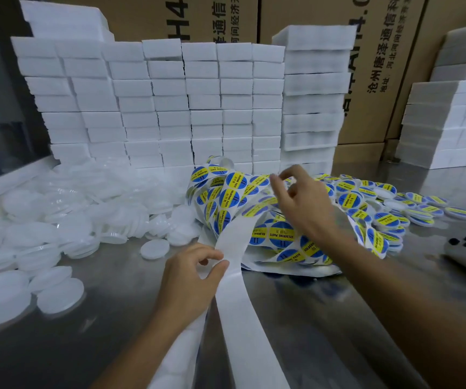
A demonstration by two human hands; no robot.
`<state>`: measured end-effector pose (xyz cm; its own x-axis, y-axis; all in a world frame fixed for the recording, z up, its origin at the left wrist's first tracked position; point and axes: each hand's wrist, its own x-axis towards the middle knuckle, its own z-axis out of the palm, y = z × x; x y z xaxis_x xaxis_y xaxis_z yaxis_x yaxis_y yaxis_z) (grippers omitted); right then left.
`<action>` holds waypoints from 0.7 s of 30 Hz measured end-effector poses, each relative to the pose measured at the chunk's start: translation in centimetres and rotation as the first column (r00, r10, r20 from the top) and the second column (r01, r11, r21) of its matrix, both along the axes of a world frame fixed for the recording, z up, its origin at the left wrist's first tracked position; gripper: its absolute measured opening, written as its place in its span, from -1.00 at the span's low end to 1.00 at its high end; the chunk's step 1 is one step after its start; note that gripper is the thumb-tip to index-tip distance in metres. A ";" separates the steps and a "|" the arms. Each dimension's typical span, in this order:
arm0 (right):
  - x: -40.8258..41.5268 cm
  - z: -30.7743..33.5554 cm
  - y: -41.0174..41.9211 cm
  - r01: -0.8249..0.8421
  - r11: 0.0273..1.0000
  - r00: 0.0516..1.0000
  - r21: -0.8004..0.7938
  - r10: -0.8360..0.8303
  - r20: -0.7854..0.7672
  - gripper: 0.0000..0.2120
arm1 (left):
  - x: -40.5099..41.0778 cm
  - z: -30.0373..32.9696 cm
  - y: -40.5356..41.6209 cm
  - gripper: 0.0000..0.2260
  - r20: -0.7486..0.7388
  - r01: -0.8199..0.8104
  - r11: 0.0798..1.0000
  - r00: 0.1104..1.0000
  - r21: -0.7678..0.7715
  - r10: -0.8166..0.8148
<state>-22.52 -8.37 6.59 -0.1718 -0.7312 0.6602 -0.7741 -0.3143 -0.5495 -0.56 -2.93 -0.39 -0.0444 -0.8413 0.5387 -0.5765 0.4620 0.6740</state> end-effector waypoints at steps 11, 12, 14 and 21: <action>5.3 -2.4 3.1 -0.405 0.903 0.777 0.143 0.257 0.575 -0.61 | 0.0 0.3 0.4 -0.78 -0.138 0.061 0.996 0.989 0.069 -0.051; 5.4 -2.5 3.3 -0.442 0.890 0.742 0.113 0.292 0.603 -0.57 | 0.0 0.4 0.3 -0.78 -0.226 0.079 0.993 0.972 0.086 -0.058; 5.5 -2.4 3.7 -0.508 0.860 0.695 0.048 0.376 0.613 -0.52 | -0.1 0.8 0.3 -0.78 -0.418 0.147 0.979 0.905 0.140 -0.076; 5.8 -1.9 5.0 -0.740 0.672 0.570 -0.007 0.633 0.524 -0.43 | 0.5 1.9 0.4 -0.72 -0.773 0.442 0.870 0.623 0.217 -0.124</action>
<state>-16.70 -3.42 4.64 0.2078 -0.8538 0.4773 -0.0121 -0.4901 -0.8716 -0.07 -2.55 1.54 -0.0518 -0.9836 0.1730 0.2803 0.1520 0.9478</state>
